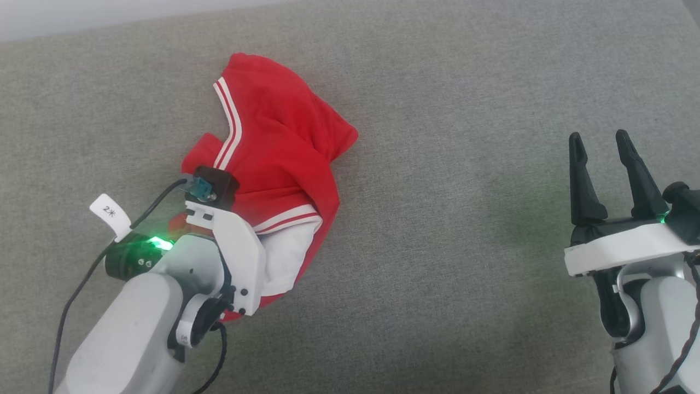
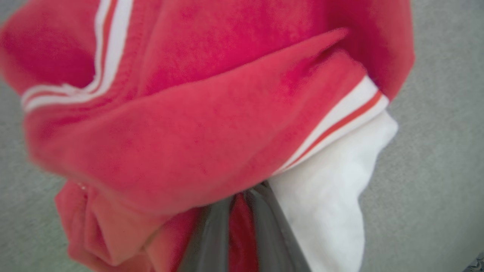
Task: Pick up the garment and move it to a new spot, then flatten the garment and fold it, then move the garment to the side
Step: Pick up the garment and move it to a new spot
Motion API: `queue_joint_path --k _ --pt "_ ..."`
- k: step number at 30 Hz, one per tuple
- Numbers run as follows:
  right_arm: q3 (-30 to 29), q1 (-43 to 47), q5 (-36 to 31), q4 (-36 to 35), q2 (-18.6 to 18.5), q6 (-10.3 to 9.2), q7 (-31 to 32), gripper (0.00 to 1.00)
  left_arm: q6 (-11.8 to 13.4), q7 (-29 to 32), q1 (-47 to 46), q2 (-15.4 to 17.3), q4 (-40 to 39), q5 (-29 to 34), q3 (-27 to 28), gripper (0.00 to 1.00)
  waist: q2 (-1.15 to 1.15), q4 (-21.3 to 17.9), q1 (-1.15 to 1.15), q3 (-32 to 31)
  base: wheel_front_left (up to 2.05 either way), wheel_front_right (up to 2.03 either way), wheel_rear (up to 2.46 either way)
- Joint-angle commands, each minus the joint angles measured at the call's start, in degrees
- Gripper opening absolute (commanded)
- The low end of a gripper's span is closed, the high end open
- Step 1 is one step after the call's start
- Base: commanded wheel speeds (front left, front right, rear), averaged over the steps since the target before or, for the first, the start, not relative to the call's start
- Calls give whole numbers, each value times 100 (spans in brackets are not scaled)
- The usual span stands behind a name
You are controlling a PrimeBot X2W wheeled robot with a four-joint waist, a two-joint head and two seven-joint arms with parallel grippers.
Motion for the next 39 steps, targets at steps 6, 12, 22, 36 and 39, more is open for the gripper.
queue_joint_path --k 6,12,22,36,39 --pt "37 -70 15 47 -28 1 -46 100 -173 -194 -40 -108 559 -79 -113 100 0 75 0 -46 0 0 0" --pt "24 43 -24 95 -96 2 1 100 -213 -399 -122 -141 481 -154 -30 100 0 232 0 -324 0 0 0" --pt "-25 327 -69 43 -174 1 140 100 -96 -933 295 112 1 -274 389 100 0 546 0 -963 0 0 0" --pt "-287 888 -194 -146 -144 1 348 100 -272 -3291 1524 469 -320 -629 1797 100 0 953 0 -1605 0 0 0" --pt "-327 987 -203 -190 -136 2 380 100 -344 -3771 1823 501 -263 -683 2051 100 0 1005 0 -1680 0 0 0"
